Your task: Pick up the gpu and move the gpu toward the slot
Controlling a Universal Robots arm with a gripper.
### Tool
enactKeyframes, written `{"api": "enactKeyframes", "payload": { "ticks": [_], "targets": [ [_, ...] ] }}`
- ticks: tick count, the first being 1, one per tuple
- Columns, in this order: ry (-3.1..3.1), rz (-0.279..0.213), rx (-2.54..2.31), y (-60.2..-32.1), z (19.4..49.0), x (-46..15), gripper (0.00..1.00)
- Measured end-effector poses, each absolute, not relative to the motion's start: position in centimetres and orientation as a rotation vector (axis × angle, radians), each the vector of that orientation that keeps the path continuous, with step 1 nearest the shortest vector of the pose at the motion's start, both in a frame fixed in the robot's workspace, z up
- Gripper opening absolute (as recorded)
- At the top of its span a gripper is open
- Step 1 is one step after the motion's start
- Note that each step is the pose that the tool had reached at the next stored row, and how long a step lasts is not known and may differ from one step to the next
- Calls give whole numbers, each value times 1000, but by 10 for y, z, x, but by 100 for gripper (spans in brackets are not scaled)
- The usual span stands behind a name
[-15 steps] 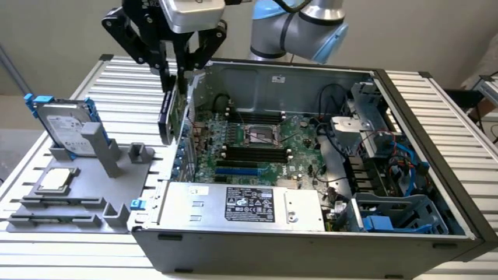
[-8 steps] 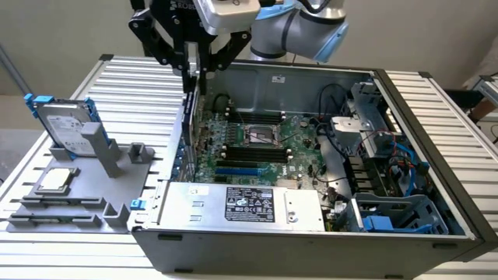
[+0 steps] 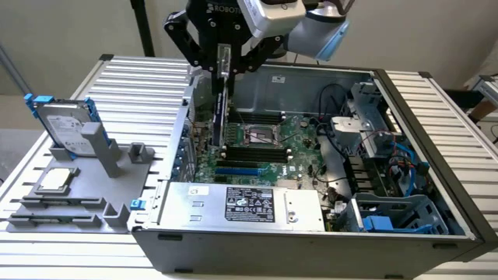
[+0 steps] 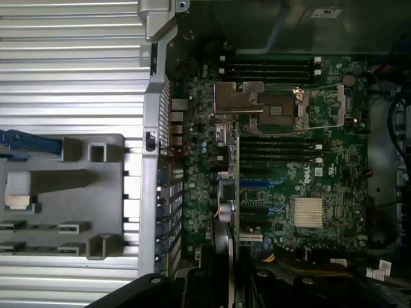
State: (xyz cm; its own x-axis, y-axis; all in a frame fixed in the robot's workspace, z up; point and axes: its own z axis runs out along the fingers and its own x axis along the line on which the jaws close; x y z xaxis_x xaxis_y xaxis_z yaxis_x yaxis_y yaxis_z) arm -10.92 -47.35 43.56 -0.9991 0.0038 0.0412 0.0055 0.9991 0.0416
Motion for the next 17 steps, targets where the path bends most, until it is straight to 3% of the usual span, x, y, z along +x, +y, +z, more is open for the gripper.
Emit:
{"api": "enactKeyframes", "payload": {
  "ticks": [17],
  "targets": [
    [-3100, -49, -7, -451, 420, -41, 26]
  ]
}}
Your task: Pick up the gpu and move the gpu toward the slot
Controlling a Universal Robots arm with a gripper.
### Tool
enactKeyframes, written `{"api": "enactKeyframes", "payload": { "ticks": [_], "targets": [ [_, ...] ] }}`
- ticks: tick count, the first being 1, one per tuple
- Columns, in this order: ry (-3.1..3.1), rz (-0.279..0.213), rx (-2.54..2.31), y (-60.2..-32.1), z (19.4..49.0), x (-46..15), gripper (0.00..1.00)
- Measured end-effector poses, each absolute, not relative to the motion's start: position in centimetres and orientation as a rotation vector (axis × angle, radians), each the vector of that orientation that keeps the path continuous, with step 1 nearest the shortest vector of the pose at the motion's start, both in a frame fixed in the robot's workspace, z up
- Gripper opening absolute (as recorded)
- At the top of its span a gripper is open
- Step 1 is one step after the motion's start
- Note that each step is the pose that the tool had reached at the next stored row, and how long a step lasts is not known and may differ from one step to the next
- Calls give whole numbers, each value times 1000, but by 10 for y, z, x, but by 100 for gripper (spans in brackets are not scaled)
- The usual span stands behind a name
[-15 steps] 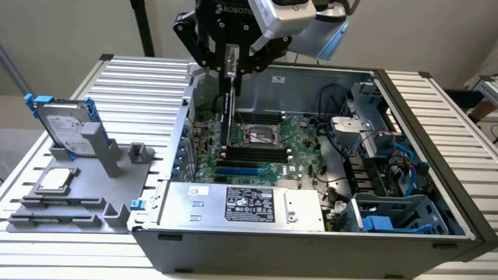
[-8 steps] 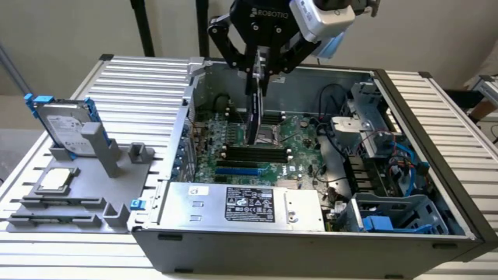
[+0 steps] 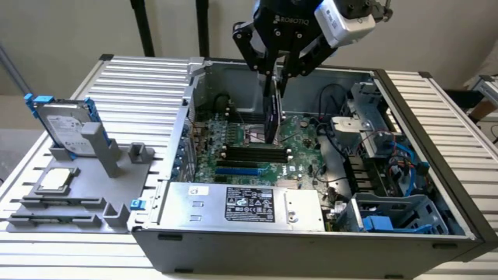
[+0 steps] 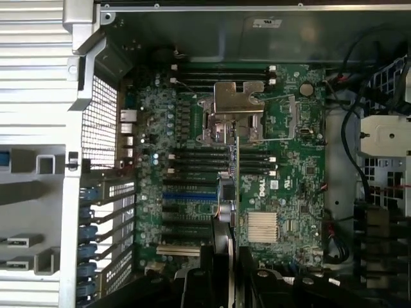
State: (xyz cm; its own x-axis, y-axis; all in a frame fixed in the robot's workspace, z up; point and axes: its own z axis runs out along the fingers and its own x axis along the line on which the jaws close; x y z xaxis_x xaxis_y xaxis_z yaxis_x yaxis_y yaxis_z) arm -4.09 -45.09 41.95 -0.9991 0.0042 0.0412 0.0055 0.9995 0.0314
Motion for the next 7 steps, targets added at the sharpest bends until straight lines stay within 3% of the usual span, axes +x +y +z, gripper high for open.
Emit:
{"api": "enactKeyframes", "payload": {
  "ticks": [7],
  "targets": [
    [-3100, -48, -7, -451, 419, -40, 26]
  ]
}}
